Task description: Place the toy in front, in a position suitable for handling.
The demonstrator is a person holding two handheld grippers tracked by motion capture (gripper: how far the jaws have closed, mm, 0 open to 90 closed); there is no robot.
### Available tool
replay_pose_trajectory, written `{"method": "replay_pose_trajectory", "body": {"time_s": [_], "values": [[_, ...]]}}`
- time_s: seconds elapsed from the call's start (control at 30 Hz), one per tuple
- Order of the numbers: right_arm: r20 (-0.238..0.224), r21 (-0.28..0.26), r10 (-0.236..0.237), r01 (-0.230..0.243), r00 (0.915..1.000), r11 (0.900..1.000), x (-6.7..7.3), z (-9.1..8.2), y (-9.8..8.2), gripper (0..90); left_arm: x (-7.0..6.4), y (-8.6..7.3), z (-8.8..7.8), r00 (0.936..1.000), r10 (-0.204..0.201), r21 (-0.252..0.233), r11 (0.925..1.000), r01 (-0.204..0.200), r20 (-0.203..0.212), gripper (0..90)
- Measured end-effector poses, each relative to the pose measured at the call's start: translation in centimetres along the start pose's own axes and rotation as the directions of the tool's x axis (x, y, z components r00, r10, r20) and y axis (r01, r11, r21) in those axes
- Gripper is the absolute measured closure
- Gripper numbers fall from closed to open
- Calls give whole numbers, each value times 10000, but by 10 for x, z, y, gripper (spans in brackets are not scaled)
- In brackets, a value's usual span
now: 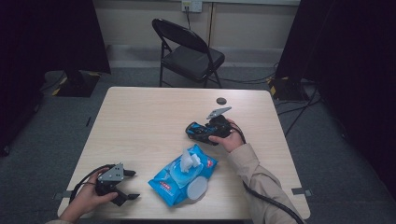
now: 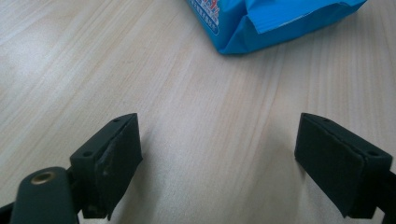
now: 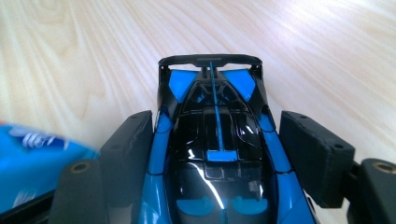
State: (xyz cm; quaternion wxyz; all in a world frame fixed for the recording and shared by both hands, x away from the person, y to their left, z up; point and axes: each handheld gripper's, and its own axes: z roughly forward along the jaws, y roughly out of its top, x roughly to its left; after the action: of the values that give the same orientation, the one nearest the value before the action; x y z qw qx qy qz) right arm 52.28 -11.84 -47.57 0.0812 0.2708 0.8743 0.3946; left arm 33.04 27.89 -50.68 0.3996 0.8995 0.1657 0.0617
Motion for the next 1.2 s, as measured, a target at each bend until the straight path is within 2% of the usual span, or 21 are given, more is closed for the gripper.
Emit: {"method": "replay_pose_trajectory", "body": {"time_s": [0.27, 0.37, 0.4, 0.53, 0.6, 0.83, 1.0, 1.2], "values": [[211, -383, 405, -397, 9990, 9985, -3, -34, -27, 274, 0, 0, 0, 10000, -9, -4, 10000, 9, 7, 140], [325, -469, 584, -569, 9978, 9973, -1, -44, -38, 274, 0, 0, 0, 10000, -1, 7, 10000, 1, -2, 140], [411, -447, 509, -491, 9979, 9978, 3, -48, -46, 274, 0, 0, 0, 10000, -1, 10, 10000, 1, -9, 140], [408, -541, 661, -638, 9970, 9965, 9, -52, -58, 274, 0, 0, 0, 10000, 0, 2, 10000, 0, -6, 140], [667, -550, 602, -565, 9960, 9969, 16, -54, -69, 274, 0, 0, 0, 10000, -4, -20, 10000, 4, 0, 140], [907, -617, 755, -701, 9930, 9956, 20, -55, -84, 274, 0, 0, 0, 10000, 6, -8, 10000, -6, -10, 140], [1068, -616, 746, -683, 9915, 9958, 23, -55, -90, 274, 0, 0, 0, 10000, 9, 3, 10000, -9, -14, 140], [1319, -484, 435, -373, 9903, 9981, 28, -56, -92, 273, -2, 1, 1, 9999, -115, 36, 9999, 116, -65, 131]]}}
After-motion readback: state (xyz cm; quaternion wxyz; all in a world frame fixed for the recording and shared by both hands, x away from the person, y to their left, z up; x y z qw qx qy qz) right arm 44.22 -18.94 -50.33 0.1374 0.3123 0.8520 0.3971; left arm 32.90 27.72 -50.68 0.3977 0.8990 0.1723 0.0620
